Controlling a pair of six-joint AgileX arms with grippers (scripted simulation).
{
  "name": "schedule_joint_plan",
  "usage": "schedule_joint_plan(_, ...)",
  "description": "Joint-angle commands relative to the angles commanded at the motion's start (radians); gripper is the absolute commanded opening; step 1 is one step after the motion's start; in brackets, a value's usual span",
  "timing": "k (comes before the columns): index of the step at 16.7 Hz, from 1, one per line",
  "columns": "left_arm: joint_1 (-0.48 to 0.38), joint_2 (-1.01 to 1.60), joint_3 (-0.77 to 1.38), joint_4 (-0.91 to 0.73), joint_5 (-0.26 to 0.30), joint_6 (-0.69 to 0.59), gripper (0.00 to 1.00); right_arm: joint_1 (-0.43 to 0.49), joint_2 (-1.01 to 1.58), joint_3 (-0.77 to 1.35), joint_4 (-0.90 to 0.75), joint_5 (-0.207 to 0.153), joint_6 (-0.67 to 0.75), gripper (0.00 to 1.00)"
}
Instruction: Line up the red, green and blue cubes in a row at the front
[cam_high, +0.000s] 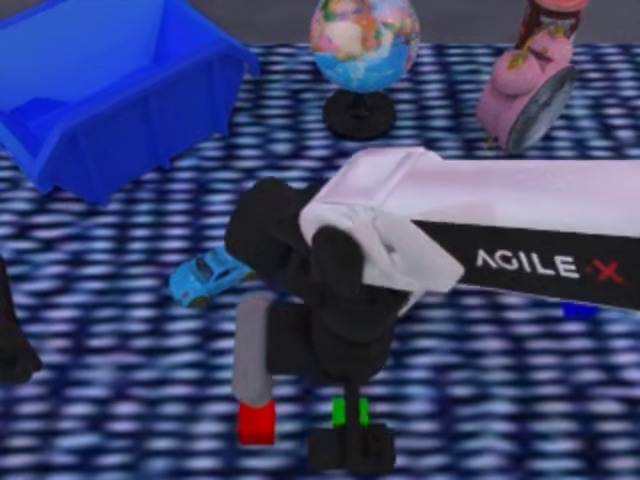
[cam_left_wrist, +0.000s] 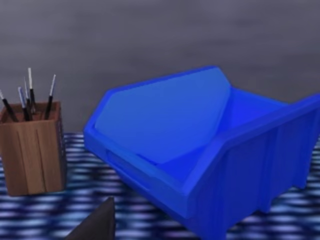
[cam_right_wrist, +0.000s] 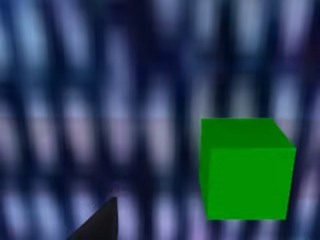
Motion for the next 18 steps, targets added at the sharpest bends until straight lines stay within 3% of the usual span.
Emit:
schedule_joint_plan(4,0.0,0.0,0.0,0.0,0.0,0.0,1.0,0.0,-0.043,0.062,-0.104,0.001,-0.001,1.0)
schedule_joint_plan(11,0.0,0.0,0.0,0.0,0.0,0.0,1.0,-0.039,-0.043,0.055,-0.1,0.002,0.035,1.0)
schedule_joint_plan(14,0.0,0.0,0.0,0.0,0.0,0.0,1.0,-0.162,-0.048,0.033,-0.09,0.004,0.161,1.0)
schedule_joint_plan(18,0.0,0.0,0.0,0.0,0.0,0.0,1.0,-0.417,-0.06,-0.011,-0.071,0.009,0.433,1.0)
